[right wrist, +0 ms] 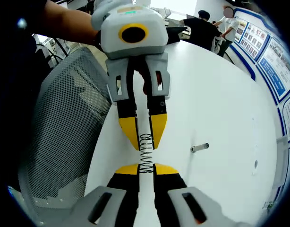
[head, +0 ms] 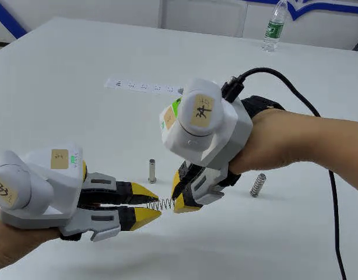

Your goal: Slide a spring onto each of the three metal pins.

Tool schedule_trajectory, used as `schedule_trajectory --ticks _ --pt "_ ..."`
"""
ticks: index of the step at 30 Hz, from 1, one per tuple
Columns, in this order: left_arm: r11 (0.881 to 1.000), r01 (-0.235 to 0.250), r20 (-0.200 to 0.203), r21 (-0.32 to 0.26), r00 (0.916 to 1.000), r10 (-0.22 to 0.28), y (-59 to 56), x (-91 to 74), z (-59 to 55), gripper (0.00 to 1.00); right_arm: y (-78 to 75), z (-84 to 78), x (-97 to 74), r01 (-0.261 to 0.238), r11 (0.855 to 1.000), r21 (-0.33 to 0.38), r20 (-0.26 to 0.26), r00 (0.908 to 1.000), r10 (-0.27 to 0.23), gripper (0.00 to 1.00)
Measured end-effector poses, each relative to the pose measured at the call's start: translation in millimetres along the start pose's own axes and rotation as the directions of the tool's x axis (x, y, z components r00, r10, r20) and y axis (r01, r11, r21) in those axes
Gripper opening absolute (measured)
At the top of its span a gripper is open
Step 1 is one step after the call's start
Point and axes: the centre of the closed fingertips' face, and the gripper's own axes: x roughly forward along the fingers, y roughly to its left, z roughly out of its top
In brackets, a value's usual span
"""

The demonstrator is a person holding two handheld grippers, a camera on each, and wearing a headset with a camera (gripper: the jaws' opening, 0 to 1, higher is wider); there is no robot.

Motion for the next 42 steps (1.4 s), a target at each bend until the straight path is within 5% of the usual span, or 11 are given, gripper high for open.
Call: schedule_trajectory --ticks 22,33,42 --pt "1.000 0.021 0.027 -0.014 0.9994 -0.021 -6.1 -2.9 9.7 0.10 4.4 -2.2 3.2 -0.014 1.000 0.023 0.018 0.9997 0.014 0.12" --pt "1.000 0.019 0.016 -0.015 0.9997 -0.018 -4.9 -0.9 7.1 0.10 3.5 28.0 -14.2 0.013 1.000 0.012 0.099 0.9950 -0.014 0.12" --pt "1.000 0.015 0.026 -0.018 0.9995 -0.015 -3.1 0.3 8.4 0.10 4.8 43.8 -14.2 0.010 1.000 -0.018 0.102 0.9947 -0.009 0.12"
